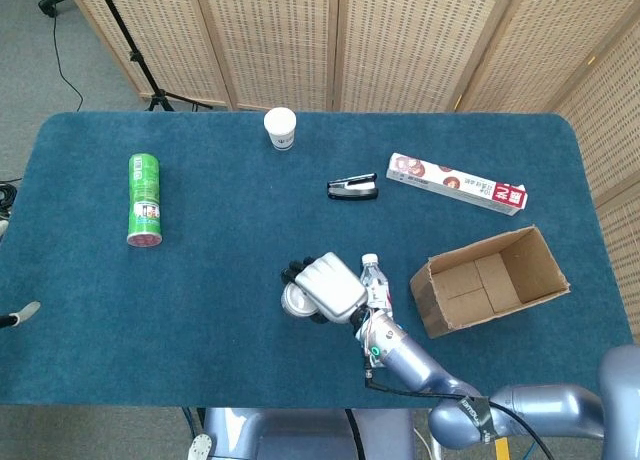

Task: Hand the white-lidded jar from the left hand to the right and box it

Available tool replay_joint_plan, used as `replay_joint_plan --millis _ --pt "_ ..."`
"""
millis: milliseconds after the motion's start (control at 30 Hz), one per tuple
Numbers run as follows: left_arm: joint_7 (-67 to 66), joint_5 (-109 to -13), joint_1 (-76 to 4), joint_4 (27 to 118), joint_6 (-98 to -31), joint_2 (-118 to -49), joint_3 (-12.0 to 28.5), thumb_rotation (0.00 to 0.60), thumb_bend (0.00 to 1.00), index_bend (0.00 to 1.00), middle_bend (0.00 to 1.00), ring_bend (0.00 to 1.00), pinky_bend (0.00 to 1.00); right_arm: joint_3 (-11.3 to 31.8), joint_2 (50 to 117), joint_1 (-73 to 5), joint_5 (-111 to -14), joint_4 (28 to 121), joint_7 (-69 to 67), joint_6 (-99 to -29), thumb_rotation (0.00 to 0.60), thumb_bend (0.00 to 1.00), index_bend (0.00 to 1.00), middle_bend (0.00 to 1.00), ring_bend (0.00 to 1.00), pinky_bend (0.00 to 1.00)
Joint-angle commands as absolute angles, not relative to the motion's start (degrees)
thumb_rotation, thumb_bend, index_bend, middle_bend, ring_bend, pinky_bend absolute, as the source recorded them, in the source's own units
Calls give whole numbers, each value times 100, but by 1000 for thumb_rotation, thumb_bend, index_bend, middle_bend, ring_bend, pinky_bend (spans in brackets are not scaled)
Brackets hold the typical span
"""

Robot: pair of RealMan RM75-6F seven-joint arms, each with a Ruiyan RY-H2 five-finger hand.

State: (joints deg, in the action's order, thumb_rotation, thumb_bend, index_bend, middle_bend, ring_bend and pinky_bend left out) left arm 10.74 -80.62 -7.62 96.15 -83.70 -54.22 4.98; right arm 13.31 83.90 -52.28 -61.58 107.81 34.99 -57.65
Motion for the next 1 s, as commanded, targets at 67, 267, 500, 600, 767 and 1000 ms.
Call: replay_joint_plan --millis 67,267,500,600,767,1000 --pt "1010 -8085 -767 9628 -8345 -5441 491 600 0 0 0 0 0 1707 7435 -4963 -6390 11209 3198 -6129 600 347 659 701 610 700" --pt "861 -8133 -759 9697 -8377 -5477 496 600 0 0 0 0 0 1714 6038 -4266 -6756 11316 2544 -6467 600 358 659 701 612 700" --pt "712 -8103 -731 9785 -8413 -5514 515 600 0 0 0 0 0 1271 4961 -3176 -7742 10832 895 -7023 600 359 664 706 614 700" --pt "625 -8103 -745 9819 -8383 -5536 515 600 0 0 0 0 0 1062 4849 -2847 -8111 10466 283 -7243 600 359 664 706 614 700" --pt "463 -8108 -757 9852 -8365 -5585 514 600 0 0 0 0 0 762 4933 -2598 -8326 10021 -141 -7177 600 359 664 706 614 700" --pt "412 -8102 -749 9867 -8347 -5596 512 600 0 0 0 0 0 644 5415 -2589 -8296 9514 -380 -6910 600 359 664 706 615 700"
